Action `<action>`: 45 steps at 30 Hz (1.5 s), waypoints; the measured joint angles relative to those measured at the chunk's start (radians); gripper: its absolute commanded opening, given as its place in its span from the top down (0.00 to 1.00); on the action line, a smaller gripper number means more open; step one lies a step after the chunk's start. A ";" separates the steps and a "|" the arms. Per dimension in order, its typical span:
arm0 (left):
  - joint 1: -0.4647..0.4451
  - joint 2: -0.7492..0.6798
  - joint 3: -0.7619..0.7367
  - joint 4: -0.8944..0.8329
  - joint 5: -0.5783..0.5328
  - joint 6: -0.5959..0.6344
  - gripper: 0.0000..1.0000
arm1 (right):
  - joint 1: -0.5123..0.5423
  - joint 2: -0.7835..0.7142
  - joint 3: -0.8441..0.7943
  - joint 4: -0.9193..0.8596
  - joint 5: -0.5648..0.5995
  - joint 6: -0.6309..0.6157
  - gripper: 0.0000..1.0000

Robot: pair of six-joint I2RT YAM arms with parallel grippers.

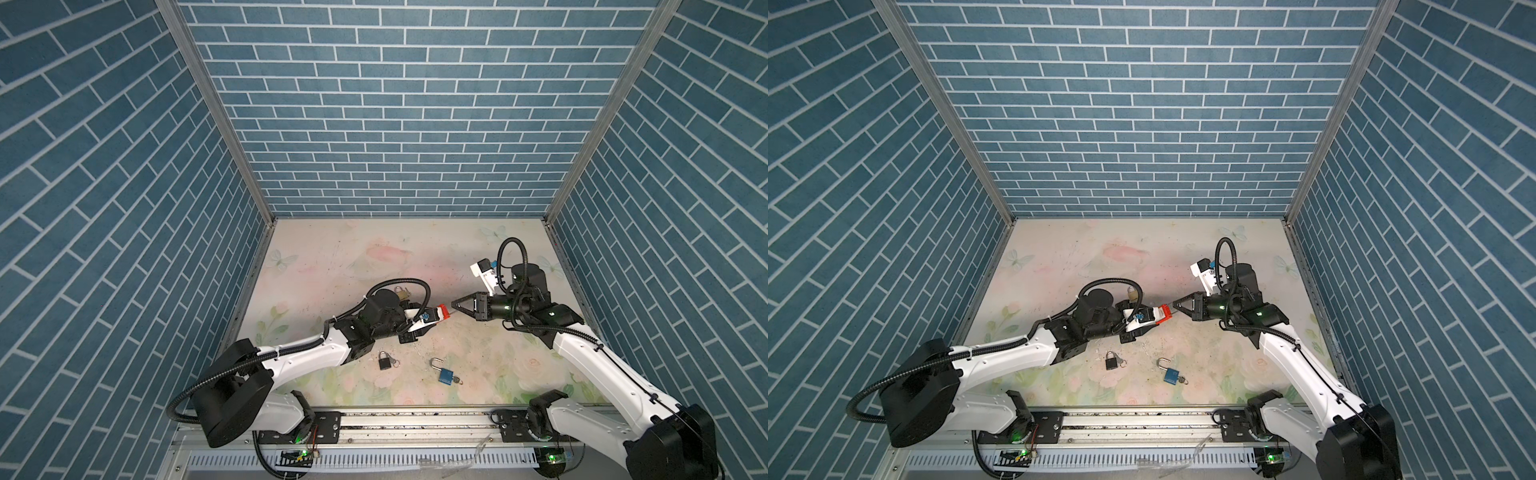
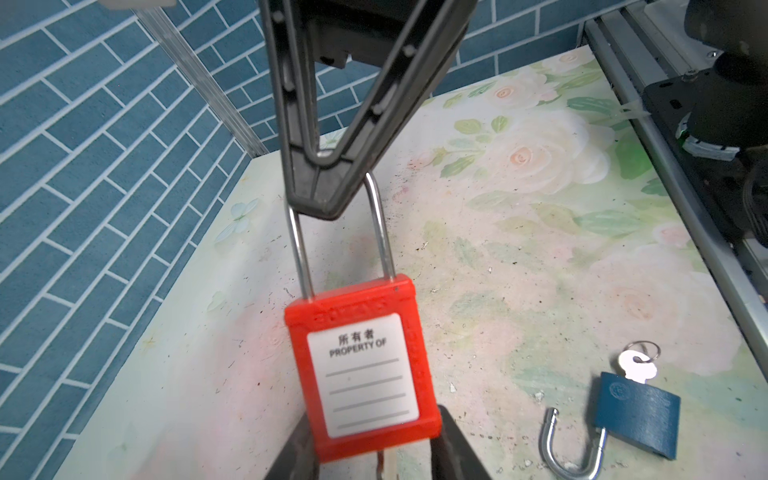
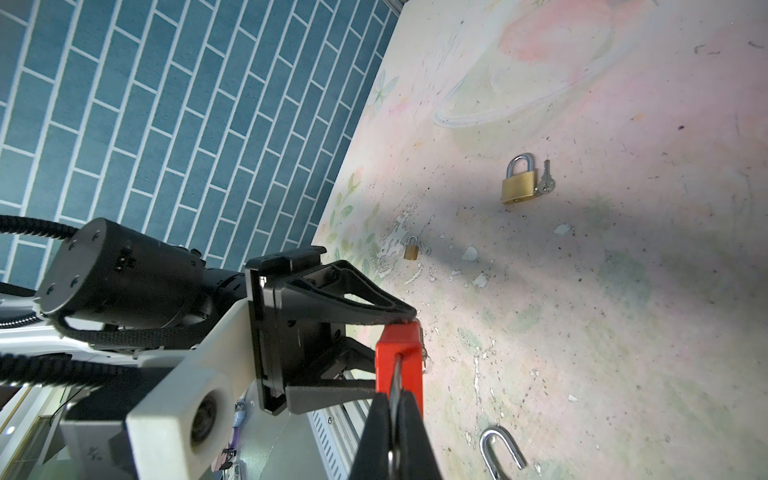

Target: Lock with the key

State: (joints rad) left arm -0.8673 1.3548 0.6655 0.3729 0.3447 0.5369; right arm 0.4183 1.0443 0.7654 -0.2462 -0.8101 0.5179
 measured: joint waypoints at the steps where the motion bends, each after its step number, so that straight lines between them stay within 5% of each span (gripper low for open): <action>1: 0.000 0.000 0.000 0.011 0.000 -0.008 0.65 | 0.000 0.000 0.013 -0.011 0.007 -0.002 0.93; 20: -0.004 0.000 -0.024 0.248 -0.010 -0.139 0.66 | 0.018 -0.030 0.177 -0.138 0.167 -0.051 0.40; 32: -0.005 0.013 -0.024 0.298 -0.030 -0.184 0.66 | 0.018 -0.048 0.136 -0.074 0.154 -0.043 0.38; 45: -0.019 0.066 -0.005 0.362 -0.075 -0.256 0.66 | 0.047 -0.050 -0.006 0.128 0.123 0.041 0.48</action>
State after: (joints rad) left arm -0.8864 1.4208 0.6601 0.7345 0.2695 0.2813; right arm 0.4656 0.9947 0.7597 -0.1181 -0.6868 0.5591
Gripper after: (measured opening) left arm 0.413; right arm 0.532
